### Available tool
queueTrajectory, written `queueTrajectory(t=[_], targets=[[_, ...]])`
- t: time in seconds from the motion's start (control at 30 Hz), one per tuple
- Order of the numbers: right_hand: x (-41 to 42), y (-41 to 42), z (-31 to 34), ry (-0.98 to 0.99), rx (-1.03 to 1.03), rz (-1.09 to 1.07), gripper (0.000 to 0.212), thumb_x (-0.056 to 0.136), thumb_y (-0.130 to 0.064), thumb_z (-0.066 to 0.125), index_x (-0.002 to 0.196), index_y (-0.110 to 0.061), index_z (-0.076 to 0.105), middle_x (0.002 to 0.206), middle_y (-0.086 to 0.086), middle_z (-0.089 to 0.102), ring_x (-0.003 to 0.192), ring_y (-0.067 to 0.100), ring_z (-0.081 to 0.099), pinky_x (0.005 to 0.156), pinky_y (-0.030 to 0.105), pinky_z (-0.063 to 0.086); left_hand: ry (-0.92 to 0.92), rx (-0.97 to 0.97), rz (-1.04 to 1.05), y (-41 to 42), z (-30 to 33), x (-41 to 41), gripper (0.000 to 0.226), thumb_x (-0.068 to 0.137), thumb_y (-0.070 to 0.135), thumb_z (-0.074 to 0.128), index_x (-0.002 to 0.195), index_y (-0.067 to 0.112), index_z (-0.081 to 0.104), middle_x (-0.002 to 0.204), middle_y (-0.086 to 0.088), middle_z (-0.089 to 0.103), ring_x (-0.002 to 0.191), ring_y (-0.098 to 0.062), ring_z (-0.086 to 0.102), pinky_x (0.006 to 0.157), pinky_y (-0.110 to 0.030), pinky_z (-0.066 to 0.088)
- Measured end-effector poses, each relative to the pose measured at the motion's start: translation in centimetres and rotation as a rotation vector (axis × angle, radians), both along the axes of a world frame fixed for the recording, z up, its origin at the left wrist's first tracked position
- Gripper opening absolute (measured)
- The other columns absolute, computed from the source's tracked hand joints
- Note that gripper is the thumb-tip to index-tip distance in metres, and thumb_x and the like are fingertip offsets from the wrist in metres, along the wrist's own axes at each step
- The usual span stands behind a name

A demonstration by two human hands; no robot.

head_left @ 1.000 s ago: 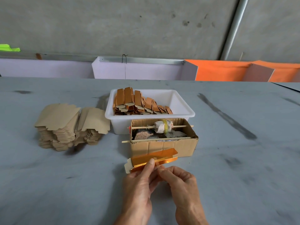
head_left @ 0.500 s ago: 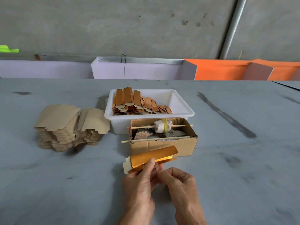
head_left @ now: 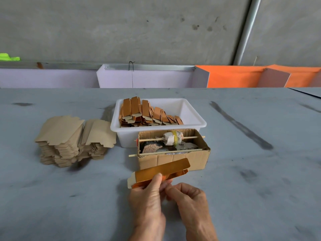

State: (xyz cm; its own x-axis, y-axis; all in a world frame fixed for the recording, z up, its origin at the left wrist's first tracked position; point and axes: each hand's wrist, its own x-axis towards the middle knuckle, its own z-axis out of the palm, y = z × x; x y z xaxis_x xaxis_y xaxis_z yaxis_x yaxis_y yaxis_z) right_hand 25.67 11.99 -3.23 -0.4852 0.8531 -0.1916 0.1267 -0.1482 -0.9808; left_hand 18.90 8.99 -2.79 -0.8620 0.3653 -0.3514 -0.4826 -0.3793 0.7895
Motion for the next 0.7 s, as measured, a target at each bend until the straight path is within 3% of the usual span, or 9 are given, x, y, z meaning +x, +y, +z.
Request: queueTrajectory(t=[0.1, 0.2, 0.3, 0.43, 0.7], targets=[[-0.1, 0.1, 0.1, -0.009, 0.009, -0.009, 0.033, 0.080, -0.010, 0.068, 0.047, -0.014, 0.067, 0.051, 0.007, 0.061, 0.045, 0.007, 0.046, 0.044, 0.016, 0.035, -0.008, -0.012, 0.003, 0.0, 0.2, -0.1, 0.011, 0.082, -0.006, 0.060, 0.079, 0.004, 0.060, 0.059, -0.012, 0.069, 0.047, -0.022, 0.067, 0.048, -0.029, 0.056], [-0.2, 0.0, 0.1, -0.024, 0.018, -0.029, 0.031, 0.079, -0.009, 0.066, 0.049, -0.015, 0.068, 0.057, 0.012, 0.064, 0.053, 0.011, 0.050, 0.050, 0.021, 0.039, -0.020, -0.040, 0.012, -0.3, 0.2, 0.1, 0.011, 0.081, -0.003, 0.064, 0.076, 0.006, 0.061, 0.066, -0.015, 0.068, 0.058, -0.027, 0.067, 0.061, -0.031, 0.054], [-0.3, -0.2, 0.1, -0.010, 0.021, -0.046, 0.033, 0.081, -0.012, 0.067, 0.049, -0.018, 0.068, 0.054, 0.006, 0.062, 0.051, 0.007, 0.050, 0.049, 0.018, 0.039, -0.028, -0.048, 0.014, -0.5, 0.3, 0.2, 0.014, 0.078, -0.002, 0.067, 0.069, 0.008, 0.062, 0.058, -0.009, 0.066, 0.060, -0.026, 0.061, 0.062, -0.028, 0.049], [-0.3, -0.1, 0.2, 0.040, 0.100, -0.054, 0.032, 0.080, -0.012, 0.068, 0.048, -0.017, 0.064, 0.045, -0.005, 0.052, 0.041, 0.000, 0.039, 0.041, 0.009, 0.031, -0.024, -0.061, -0.019, -0.9, 0.5, 0.2, 0.011, 0.076, 0.001, 0.070, 0.076, 0.009, 0.063, 0.080, -0.016, 0.067, 0.080, -0.030, 0.060, 0.079, -0.039, 0.046], [-0.5, 0.2, -0.1, 0.097, 0.152, -0.068, 0.023, 0.078, -0.008, 0.070, 0.055, -0.009, 0.065, 0.048, -0.001, 0.053, 0.046, 0.002, 0.040, 0.045, 0.010, 0.034, -0.043, -0.024, -0.033, -1.4, 1.4, 0.3, 0.017, 0.073, -0.001, 0.072, 0.070, 0.013, 0.062, 0.063, 0.002, 0.065, 0.071, -0.016, 0.059, 0.076, -0.038, 0.046]])
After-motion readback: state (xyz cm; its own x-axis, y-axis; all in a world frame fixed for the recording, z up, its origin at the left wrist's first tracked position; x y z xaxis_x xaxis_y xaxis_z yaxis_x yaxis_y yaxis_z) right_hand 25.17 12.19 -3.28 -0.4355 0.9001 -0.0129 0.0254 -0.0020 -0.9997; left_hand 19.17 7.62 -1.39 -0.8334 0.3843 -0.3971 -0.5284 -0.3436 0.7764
